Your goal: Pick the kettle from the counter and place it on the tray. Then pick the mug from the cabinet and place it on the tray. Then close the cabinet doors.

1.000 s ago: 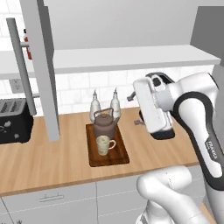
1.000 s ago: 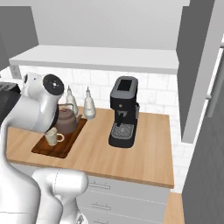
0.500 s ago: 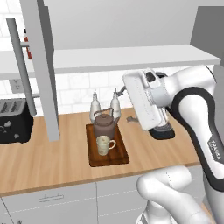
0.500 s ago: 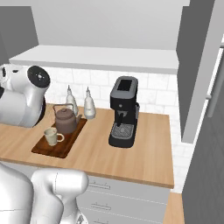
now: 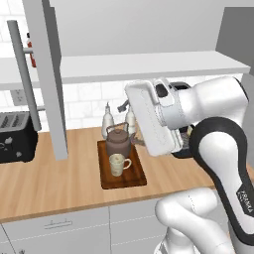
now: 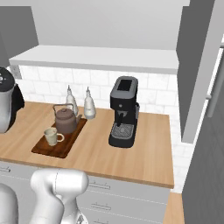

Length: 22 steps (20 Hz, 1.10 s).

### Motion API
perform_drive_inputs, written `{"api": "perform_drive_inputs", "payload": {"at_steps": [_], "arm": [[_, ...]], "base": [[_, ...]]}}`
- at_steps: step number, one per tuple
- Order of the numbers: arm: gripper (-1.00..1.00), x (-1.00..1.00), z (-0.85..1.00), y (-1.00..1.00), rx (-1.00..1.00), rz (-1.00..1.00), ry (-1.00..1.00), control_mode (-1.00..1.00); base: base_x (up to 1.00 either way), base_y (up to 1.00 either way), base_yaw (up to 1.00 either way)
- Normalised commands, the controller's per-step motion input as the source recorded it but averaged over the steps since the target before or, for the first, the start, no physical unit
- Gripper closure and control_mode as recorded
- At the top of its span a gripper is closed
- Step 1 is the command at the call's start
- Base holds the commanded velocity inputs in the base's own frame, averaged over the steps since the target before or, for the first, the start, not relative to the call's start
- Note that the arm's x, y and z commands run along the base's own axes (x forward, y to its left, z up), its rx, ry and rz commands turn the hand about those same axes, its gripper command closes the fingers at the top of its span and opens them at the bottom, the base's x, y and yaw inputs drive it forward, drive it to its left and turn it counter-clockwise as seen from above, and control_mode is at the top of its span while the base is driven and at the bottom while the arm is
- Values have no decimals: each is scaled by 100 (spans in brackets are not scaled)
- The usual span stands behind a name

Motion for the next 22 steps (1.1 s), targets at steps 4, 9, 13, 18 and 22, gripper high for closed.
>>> {"api": "perform_drive_inputs", "payload": {"at_steps": [4, 9, 13, 18, 22], "arm": [[-100, -46, 21, 29, 17, 0, 1, -100], [-100, -50, 27, 43, 7, 0, -6, -100], [-100, -33, 34, 53, 0, 0, -3, -100], [-100, -15, 23, 61, 0, 0, 0, -100], [-100, -28, 15, 43, -2, 0, -9, -100]], "base": [[0, 0, 0], [0, 0, 0], [0, 0, 0], [0, 0, 0], [0, 0, 0]]}}
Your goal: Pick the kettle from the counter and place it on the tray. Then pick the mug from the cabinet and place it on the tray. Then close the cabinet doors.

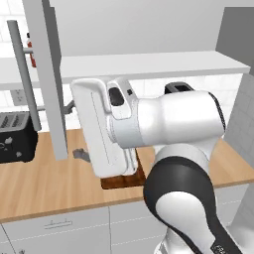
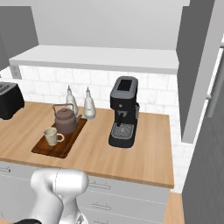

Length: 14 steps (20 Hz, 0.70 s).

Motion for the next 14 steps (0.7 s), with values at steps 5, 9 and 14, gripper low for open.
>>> {"api": "perform_drive_inputs", "payload": {"at_steps": [5, 9, 14], "arm": [[-100, -14, 8, 38, -5, 0, -11, -100], [-100, -2, 0, 38, -2, 0, -3, -100], [-100, 25, 0, 50, -2, -5, 0, -100]], "base": [[0, 0, 0], [0, 0, 0], [0, 0, 0]]}}
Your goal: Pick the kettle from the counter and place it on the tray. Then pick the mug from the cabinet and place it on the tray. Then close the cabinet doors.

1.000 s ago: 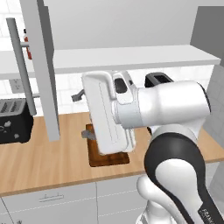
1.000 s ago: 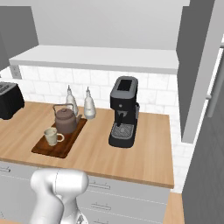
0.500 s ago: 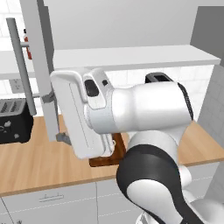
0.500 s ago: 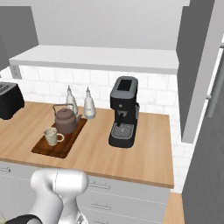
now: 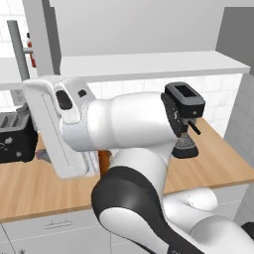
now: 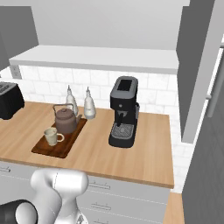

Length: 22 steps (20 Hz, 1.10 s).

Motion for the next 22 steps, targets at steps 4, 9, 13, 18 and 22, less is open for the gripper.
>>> {"api": "perform_drive_inputs", "payload": {"at_steps": [4, 9, 13, 18, 22], "arm": [[-100, 33, 0, 45, 0, -8, 0, -100], [-100, 39, -1, 18, -1, -11, 0, -100], [-100, 41, -2, 0, -3, -23, 0, -100], [-100, 44, 0, -2, -1, -24, 0, -100], [-100, 34, 0, -38, 0, -24, 0, -100]], "base": [[0, 0, 0], [0, 0, 0], [0, 0, 0], [0, 0, 0], [0, 0, 0]]}}
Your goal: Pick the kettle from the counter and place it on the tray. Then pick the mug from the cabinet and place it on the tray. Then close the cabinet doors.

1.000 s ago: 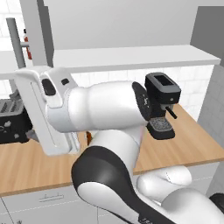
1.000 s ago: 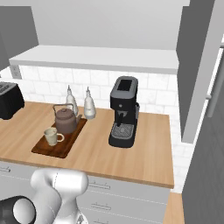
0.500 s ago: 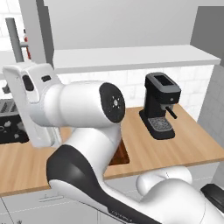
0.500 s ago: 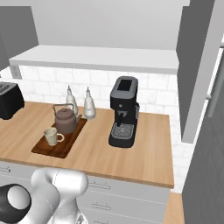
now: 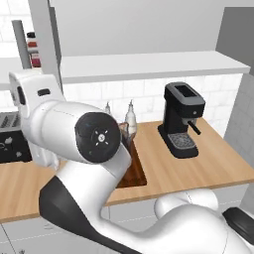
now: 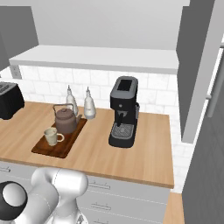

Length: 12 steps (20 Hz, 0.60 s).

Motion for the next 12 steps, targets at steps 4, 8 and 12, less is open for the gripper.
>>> {"api": "perform_drive_inputs", "payload": {"at_steps": [4, 8, 12], "arm": [[-100, 26, 0, -60, 0, -26, 0, -100], [-100, 22, 0, -74, 0, -24, 0, -100], [-100, 25, 0, -77, 0, -23, 0, -100]], "base": [[0, 0, 0], [0, 0, 0], [0, 0, 0]]}}
